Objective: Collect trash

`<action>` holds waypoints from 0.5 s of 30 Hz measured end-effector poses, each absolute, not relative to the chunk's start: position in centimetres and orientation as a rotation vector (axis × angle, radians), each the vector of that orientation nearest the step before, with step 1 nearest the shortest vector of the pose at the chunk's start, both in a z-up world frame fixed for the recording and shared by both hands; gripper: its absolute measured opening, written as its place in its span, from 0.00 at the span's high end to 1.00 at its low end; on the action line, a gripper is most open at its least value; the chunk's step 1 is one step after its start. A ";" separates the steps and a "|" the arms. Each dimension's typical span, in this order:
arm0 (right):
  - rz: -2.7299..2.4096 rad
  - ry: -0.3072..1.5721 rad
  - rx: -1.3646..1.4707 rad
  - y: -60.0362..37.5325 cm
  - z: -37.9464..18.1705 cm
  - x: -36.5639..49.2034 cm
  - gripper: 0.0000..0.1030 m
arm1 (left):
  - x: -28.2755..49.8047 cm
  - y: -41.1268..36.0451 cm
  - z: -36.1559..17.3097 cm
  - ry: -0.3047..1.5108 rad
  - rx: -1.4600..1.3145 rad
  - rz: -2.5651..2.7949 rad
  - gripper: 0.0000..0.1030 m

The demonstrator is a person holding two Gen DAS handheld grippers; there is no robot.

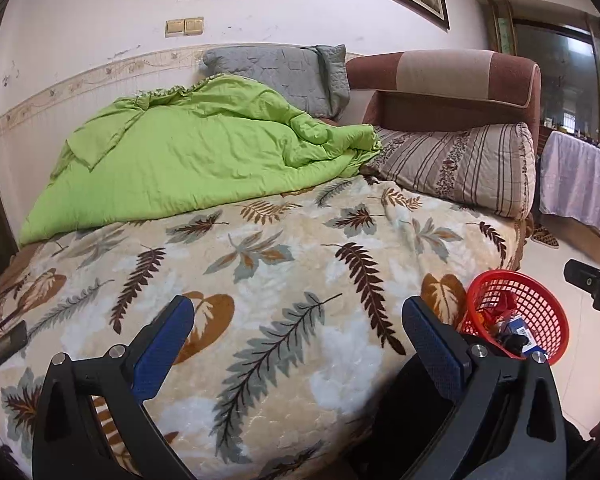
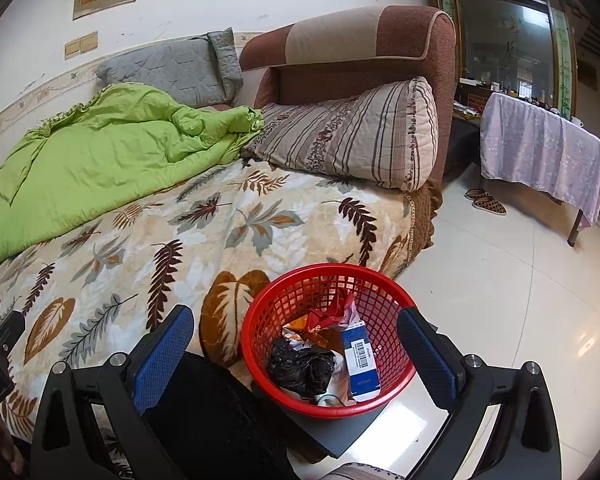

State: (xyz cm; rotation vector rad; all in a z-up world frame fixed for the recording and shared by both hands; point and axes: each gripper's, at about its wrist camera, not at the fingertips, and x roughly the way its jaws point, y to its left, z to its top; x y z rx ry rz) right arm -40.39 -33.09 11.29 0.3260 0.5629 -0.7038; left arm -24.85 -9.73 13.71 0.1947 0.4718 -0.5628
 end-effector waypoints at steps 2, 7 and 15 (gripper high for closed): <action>-0.705 0.565 0.328 -33.1 11.3 -40.4 0.00 | -24.9 -9.8 13.6 0.471 0.195 -0.564 0.00; -0.705 0.564 0.327 -33.1 11.2 -40.4 0.00 | -25.4 -9.8 13.8 0.448 0.196 -0.576 0.00; -0.701 0.570 0.325 -33.0 11.1 -40.4 0.00 | -25.8 -10.0 13.8 0.447 0.200 -0.583 0.00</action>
